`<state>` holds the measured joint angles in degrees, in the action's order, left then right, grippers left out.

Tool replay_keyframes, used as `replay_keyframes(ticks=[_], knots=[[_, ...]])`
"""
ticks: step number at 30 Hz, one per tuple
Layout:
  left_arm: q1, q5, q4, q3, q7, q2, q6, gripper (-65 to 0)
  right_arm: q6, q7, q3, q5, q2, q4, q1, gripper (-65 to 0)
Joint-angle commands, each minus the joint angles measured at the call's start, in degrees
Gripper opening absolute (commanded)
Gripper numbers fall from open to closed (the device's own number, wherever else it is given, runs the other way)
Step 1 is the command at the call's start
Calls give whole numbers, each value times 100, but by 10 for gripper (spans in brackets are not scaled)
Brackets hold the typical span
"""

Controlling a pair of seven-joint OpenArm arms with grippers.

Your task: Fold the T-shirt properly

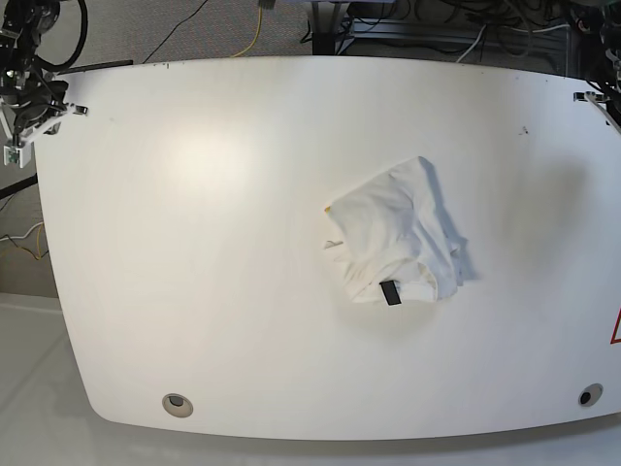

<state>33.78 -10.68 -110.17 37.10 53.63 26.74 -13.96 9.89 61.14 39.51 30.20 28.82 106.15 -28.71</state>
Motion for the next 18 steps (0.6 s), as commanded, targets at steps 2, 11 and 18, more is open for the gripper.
replay_keyframes(ticks=[2,11,18], knots=[[266,70,-99,452,-101,99,-200,-625,211,-88,282,-9,120,97,-254,-650],[679,79,-82,980,-110,12,-631,-625,431,-88,1012,-9,112,97,-1010,-650],[934,720,-91,1077,-286,-490,-1079,-625,694,-97,1434,-9,-55,97,-1494,-650]])
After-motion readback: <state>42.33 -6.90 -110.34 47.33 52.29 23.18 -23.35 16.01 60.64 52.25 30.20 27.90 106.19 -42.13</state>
